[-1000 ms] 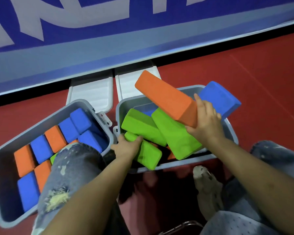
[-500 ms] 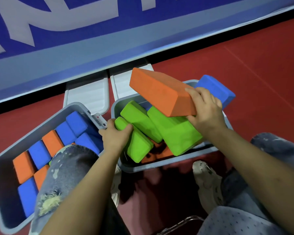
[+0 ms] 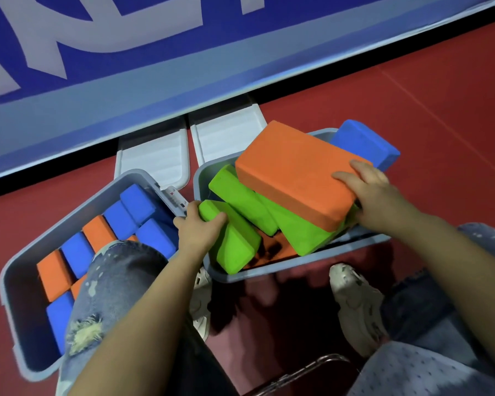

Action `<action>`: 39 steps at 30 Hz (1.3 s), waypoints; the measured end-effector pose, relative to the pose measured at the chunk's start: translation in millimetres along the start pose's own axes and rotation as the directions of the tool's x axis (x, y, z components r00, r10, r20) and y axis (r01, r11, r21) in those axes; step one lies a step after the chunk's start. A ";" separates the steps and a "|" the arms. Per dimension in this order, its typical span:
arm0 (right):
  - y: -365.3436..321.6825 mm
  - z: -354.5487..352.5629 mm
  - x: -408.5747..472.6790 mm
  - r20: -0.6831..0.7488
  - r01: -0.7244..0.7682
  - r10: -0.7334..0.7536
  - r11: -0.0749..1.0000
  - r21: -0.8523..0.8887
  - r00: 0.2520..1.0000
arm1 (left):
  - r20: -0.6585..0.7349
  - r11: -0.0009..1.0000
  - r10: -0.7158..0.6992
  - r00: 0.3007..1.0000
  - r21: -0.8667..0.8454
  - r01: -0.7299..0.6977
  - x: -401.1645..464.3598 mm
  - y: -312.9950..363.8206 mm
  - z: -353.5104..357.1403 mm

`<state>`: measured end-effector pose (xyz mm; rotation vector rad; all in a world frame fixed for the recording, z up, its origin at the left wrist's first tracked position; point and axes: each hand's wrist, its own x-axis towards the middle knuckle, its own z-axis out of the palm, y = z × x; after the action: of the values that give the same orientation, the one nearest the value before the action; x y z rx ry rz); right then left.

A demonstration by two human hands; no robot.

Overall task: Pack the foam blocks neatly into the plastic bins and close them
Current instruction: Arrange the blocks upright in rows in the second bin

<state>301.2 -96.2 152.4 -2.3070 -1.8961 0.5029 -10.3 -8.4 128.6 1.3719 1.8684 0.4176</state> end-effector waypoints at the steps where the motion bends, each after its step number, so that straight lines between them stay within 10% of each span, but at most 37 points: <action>1: -4.7 0.4 -0.4 0.010 -0.019 0.020 1.000 -0.021 1.000 | 0.014 0.999 0.016 1.000 0.030 -0.016 -2.1 -2.1 1.8; 8: -10.6 -32.8 16.8 0.243 -0.239 0.229 0.971 0.012 0.943 | 0.007 1.000 0.016 1.000 0.017 -0.016 -4.5 -2.5 3.8; 21: -18.7 0.1 30.4 -0.018 -0.352 0.352 0.936 -0.002 0.936 | -0.086 0.997 -0.053 0.995 -0.063 0.048 2.2 -3.6 -8.5; 39: -90.0 30.6 59.1 -0.116 -0.027 0.022 0.999 -0.045 0.993 | -0.012 0.997 -0.066 0.998 -0.038 0.065 5.9 -10.8 -29.1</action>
<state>217.0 -23.5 139.4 -2.3356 -1.8469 0.3233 -39.6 -2.0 138.3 1.2820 1.9009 0.4276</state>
